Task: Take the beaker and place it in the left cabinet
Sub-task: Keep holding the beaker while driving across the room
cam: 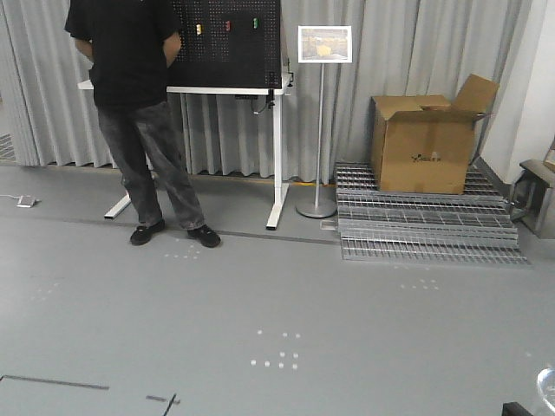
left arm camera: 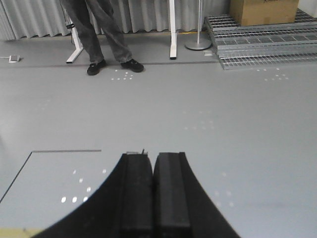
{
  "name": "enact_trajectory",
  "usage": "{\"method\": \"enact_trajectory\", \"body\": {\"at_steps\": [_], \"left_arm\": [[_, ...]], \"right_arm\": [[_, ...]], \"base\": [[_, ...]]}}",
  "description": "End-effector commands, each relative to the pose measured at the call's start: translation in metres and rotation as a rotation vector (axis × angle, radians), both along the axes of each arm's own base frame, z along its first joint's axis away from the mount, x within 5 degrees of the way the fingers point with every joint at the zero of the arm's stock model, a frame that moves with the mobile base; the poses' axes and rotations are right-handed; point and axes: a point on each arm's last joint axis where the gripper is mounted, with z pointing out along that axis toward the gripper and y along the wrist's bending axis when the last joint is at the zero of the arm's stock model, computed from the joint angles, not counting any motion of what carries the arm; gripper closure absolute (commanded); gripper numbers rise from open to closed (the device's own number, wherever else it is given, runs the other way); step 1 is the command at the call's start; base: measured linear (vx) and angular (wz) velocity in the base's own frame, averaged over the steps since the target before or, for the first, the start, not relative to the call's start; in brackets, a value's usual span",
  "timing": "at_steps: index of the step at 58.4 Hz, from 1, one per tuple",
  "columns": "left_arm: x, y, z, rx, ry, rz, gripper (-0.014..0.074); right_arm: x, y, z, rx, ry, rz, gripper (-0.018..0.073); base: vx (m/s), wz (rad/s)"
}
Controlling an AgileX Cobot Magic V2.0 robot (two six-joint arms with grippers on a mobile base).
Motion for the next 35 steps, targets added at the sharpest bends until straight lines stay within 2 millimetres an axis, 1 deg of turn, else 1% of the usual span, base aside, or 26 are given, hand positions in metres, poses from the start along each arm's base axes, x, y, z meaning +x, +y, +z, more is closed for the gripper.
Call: {"method": "enact_trajectory", "body": {"at_steps": [1,35], "left_arm": [[0.0006,-0.0011,0.0111,-0.015,-0.095,-0.011,0.0593],[0.0006,-0.0011,0.0111,-0.015,-0.095,-0.011,0.0593]], "right_arm": [[0.0013,0.0022,0.0124,0.004,-0.048,0.026,0.0563],[0.0013,0.0022,0.0124,0.004,-0.048,0.026,0.0563]], "base": [[0.78,0.00],[0.77,-0.02]]}}
